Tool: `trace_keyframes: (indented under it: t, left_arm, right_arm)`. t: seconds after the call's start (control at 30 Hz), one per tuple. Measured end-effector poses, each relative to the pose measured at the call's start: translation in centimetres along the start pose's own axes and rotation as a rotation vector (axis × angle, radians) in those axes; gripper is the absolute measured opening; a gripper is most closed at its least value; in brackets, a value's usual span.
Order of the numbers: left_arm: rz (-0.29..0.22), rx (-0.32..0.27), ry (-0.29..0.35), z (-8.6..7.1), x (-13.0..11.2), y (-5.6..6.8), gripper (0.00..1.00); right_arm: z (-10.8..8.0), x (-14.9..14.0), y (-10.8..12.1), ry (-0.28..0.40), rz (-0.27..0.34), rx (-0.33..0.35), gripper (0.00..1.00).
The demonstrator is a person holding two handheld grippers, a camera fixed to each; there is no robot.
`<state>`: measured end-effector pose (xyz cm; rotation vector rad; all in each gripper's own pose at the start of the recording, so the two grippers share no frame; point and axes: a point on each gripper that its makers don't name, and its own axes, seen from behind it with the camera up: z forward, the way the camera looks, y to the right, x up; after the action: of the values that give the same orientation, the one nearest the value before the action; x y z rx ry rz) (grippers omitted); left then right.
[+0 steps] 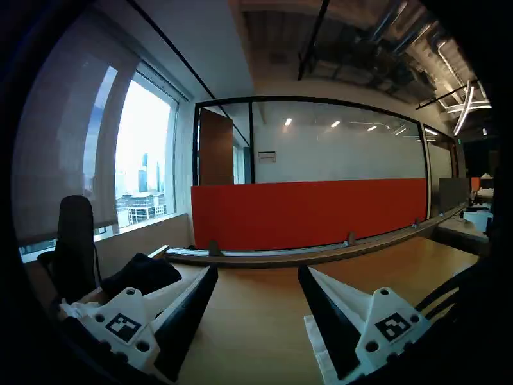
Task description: Fold towel
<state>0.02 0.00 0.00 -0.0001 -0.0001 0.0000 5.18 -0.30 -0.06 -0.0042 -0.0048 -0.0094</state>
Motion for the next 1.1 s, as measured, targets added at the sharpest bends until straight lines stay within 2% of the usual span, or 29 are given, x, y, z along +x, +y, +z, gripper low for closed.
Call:
trace_keyframes:
  t: [0.3, 0.6, 0.87, 1.1]
  left_arm:
    - [0.017, -0.02, -0.022, -0.1, 2.8, 0.3, 0.92]
    - [0.044, -0.087, -0.078, -0.1, 3.1, 1.6, 0.92]
    - [0.07, -0.186, -0.152, -0.3, 2.2, 3.5, 0.92]
    - [0.09, -0.308, -0.227, -1.0, 0.6, 5.9, 0.92]
  right_arm:
    - [-0.5, 3.4, 0.1, -0.027, 0.0, -0.001, 1.0]
    - [-0.7, 4.6, -0.9, -0.076, -0.04, 0.052, 0.99]
    - [-1.2, 3.7, -2.7, -0.164, -0.109, 0.152, 1.0]
    - [-2.5, 1.8, -5.2, -0.258, -0.182, 0.285, 1.0]
